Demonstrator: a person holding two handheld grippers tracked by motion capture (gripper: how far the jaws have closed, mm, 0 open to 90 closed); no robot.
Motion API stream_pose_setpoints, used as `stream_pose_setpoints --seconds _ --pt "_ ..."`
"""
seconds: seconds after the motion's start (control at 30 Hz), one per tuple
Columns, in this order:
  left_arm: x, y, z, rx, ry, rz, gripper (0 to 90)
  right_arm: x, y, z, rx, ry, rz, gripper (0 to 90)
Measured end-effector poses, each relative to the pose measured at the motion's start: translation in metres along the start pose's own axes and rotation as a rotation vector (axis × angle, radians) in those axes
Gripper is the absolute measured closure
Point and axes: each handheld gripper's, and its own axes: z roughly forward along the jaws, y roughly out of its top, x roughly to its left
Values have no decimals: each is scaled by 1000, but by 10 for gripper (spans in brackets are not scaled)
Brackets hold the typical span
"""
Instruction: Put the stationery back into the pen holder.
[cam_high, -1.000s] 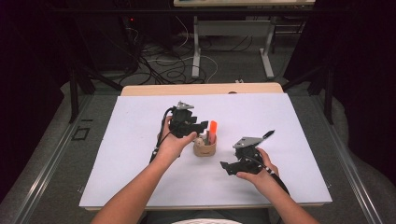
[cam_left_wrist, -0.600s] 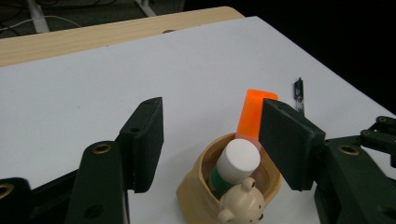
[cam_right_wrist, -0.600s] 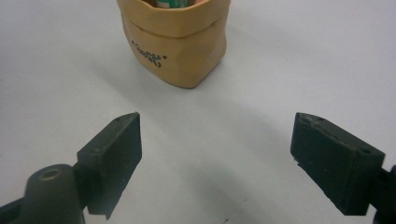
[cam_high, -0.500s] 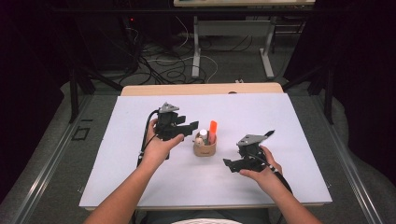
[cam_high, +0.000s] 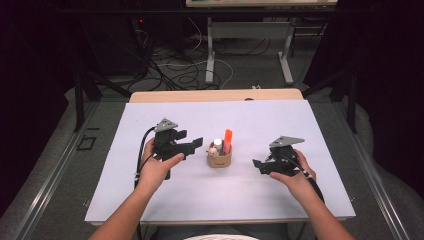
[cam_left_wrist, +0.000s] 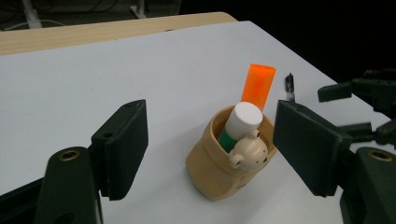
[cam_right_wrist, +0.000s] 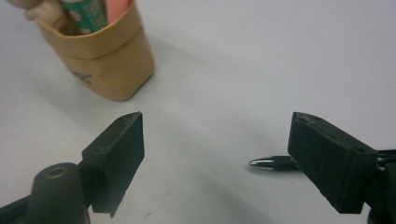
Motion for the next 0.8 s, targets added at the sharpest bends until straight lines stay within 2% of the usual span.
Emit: stream_pose_setpoints --seconds 0.07,0.17,0.37,0.43,0.5,0.63,0.73,0.8 --pt "2 -2 -3 7 -5 11 259 -7 0 -3 -2 -19 23 186" --pt "2 -8 -5 15 -19 -3 252 -17 -1 -6 -13 -39 47 188" --pt "1 -15 -2 15 -26 2 251 -28 -5 -9 -14 -75 65 189" --pt "1 -17 0 24 -36 1 251 -31 -6 -8 -11 -84 59 191" --pt "1 -18 1 26 -28 11 250 -34 -7 -8 -6 -92 41 210" --pt "3 -21 3 28 -24 -7 246 -37 -9 -8 3 -93 41 265" --pt "6 -22 3 33 -22 -13 229 -39 -10 -8 18 -106 7 293" --pt "8 -21 2 32 -21 -12 226 -39 -10 -8 20 -117 -43 311"
